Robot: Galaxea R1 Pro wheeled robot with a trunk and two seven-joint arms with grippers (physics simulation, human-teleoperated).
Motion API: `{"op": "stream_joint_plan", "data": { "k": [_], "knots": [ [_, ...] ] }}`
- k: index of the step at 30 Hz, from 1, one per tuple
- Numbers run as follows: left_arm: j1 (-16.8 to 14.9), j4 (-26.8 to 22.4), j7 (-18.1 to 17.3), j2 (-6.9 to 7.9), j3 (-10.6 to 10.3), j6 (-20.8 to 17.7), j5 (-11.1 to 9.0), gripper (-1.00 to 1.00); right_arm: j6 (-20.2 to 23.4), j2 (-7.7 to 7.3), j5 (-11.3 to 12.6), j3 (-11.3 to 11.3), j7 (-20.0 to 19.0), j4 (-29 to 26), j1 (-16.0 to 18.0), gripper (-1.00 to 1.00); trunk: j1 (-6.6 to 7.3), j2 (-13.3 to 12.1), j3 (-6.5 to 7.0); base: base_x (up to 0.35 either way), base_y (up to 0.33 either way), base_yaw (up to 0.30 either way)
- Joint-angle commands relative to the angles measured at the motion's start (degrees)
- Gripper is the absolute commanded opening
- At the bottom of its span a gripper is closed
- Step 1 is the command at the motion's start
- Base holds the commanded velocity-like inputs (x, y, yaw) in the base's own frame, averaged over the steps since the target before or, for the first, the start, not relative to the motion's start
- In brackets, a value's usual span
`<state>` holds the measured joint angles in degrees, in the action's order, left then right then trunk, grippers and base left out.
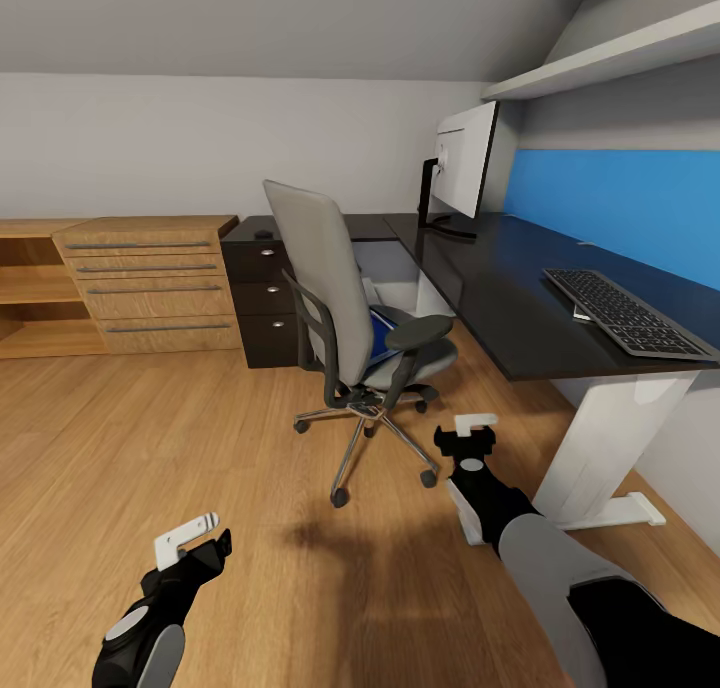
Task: In the bedroom, organize the workspace by keeping the computer under the desk, ensuring the monitor is on the desk, placing the keyboard on the desk next to the monitor, placing the mouse on the desk next to the keyboard, moving the folder from the swivel chair onto the desk next to the mouse, stacking the notebook on top of the folder with the pen on top of the notebook, and positioning the swivel chair next to the desk.
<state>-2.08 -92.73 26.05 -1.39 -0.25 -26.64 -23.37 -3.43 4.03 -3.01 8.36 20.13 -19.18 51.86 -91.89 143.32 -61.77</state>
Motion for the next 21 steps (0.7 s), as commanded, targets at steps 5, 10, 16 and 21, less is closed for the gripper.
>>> {"op": "stream_joint_plan", "data": {
  "k": [5,10,16,21],
  "knots": [
    [0.0,-0.1,0.4,0.00,-0.9,0.0,-0.5,1.00,-2.5,-1.29,4.1,-2.1,-4.1,2.9,1.1,1.00,0.01,0.0,-0.05,0.000,0.000,0.000],
    [0.0,-0.1,0.4,-0.09,-1.4,-0.1,-0.6,1.00,-4.5,-1.61,5.6,-3.5,-4.5,3.5,1.3,1.00,0.01,0.0,-0.05,0.000,0.000,0.000],
    [0.0,-0.1,0.6,-0.11,-4.7,0.0,-0.6,1.00,-5.6,-1.61,6.7,-7.8,-3.1,3.4,1.4,1.00,0.01,0.0,-0.05,0.000,0.000,0.000],
    [0.0,0.0,0.6,-0.10,-5.3,0.0,-0.6,1.00,-5.5,-1.53,6.7,-8.2,-2.9,3.3,1.4,1.00,0.01,0.0,-0.05,0.000,0.000,0.000]
  ]
}}
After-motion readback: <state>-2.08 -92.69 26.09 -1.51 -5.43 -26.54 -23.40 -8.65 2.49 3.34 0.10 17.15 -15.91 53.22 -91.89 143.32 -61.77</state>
